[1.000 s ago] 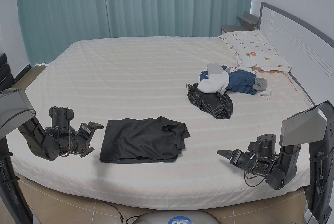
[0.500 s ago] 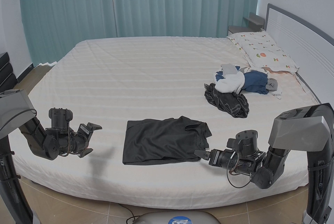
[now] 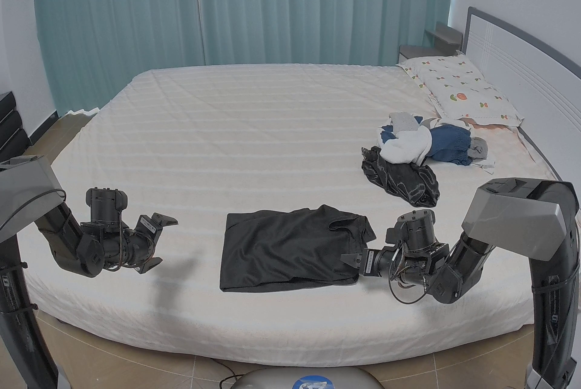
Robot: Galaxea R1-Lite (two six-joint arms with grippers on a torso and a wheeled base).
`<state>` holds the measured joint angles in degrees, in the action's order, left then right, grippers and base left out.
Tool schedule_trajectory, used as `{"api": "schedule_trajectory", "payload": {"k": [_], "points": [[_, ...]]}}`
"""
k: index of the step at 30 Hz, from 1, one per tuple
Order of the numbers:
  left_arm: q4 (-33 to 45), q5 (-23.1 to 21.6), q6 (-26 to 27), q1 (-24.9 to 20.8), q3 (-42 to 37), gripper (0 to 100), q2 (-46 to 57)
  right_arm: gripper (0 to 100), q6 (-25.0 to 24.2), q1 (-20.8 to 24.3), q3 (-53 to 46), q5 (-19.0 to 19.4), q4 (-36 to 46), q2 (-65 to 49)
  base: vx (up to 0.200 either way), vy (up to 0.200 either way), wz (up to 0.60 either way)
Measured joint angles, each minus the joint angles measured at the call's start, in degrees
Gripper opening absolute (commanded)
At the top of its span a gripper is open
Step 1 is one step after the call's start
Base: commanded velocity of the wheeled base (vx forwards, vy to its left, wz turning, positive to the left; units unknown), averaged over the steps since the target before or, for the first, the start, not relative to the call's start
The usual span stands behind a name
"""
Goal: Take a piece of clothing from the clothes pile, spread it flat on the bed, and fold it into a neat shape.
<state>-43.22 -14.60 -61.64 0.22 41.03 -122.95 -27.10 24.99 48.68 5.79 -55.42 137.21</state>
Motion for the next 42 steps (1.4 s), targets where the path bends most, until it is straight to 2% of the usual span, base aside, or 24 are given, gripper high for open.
{"api": "schedule_trajectory", "payload": {"k": [11, 19, 20, 29, 34, 42], "points": [[0.05, 0.0, 0.13, 0.02, -0.3, 100, -0.04, 0, 3.18, -1.79, -3.93, -0.24, 2.1, -2.08, 0.0, 0.0, 0.0], [0.06, 0.32, 0.17, -0.01, -0.46, 100, -0.06, 0, 3.07, -4.4, -8.55, 0.61, -1.29, -3.02, 0.0, 0.0, 0.0], [0.05, 0.43, 0.17, -0.04, -0.44, 100, -0.06, 100, 2.96, -4.41, -8.61, 0.77, -1.69, -3.0, 0.0, 0.0, 0.0], [0.02, 0.68, 0.09, -0.04, -0.52, 100, -0.06, 100, 2.39, -4.94, -10.01, 1.34, -4.88, -4.0, 0.0, 0.0, 0.0], [0.06, 0.71, 0.28, -0.04, -0.61, 100, -0.06, 100, 0.88, -5.78, -7.53, 1.43, -5.07, -5.4, 0.2, 0.0, 0.0], [0.09, 0.73, 0.41, -0.06, -0.63, 100, -0.09, 100, -7.13, -1.65, 0.61, 0.91, -0.02, -3.22, 0.2, 0.0, 0.0]]}}
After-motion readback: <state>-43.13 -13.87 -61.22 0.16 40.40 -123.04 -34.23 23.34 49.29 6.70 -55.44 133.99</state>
